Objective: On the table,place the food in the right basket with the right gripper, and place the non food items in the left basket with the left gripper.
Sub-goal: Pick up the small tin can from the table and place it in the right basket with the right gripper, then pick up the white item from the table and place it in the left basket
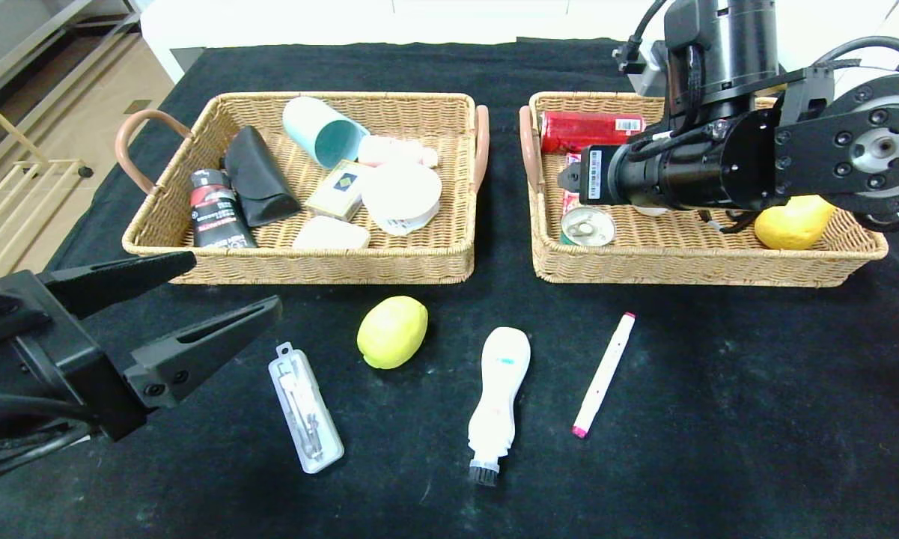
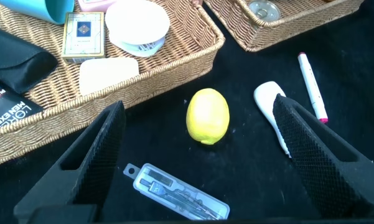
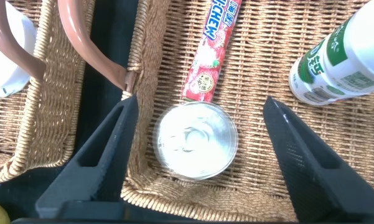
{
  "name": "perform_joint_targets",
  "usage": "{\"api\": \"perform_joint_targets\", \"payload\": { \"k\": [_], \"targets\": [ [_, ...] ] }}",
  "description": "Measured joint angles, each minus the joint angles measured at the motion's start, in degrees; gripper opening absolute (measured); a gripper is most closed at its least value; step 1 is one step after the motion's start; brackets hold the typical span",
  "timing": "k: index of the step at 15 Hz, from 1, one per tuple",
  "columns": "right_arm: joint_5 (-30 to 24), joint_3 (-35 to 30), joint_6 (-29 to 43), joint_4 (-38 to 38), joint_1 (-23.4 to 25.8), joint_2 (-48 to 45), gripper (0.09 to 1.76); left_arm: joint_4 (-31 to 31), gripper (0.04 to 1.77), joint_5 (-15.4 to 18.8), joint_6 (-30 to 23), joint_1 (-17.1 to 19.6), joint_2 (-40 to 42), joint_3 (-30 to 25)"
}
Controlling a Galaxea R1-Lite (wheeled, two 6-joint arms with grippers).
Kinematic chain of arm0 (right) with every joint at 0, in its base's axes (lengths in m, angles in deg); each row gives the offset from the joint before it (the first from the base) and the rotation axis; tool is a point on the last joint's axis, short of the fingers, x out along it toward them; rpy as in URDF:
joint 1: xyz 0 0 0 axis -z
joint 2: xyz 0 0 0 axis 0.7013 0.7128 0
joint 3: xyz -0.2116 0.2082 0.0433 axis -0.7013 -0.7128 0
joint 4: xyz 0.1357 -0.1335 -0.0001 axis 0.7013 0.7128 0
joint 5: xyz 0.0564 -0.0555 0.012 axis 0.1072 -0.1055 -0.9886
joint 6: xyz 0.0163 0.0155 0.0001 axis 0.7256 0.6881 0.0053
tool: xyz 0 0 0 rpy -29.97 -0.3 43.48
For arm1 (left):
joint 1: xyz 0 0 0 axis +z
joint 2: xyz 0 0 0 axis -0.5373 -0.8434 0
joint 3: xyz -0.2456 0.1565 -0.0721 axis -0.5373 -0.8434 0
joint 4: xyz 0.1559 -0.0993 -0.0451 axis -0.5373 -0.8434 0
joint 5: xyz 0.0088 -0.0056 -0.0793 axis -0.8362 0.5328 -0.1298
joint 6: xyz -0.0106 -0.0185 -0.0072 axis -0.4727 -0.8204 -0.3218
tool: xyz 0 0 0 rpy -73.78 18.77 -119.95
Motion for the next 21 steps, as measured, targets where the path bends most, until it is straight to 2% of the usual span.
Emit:
{"api": "perform_joint_targets", "payload": {
  "k": [8, 12, 17, 21],
  "targets": [
    [-0.2, -1.5, 0.3, 1.6, -1.2, -2.6, 1.63, -0.1, 1.72, 0.1, 0.1, 0.0, 0.0, -0.1],
    [-0.3, -6.7, 0.4, 2.2, -2.7, -7.0, 1.66, -0.1, 1.72, 0.1, 0.2, 0.0, 0.1, -0.1],
    [-0.1, -14.3, 1.0, 2.2, -7.4, -12.5, 1.68, -1.5, 1.72, 0.0, 1.1, 0.0, 1.0, 0.1],
    [0.0, -20.1, 4.3, 1.9, -11.2, -16.5, 1.69, -1.5, 1.72, 0.0, 1.1, 0.0, 1.0, 0.1]
  ]
}}
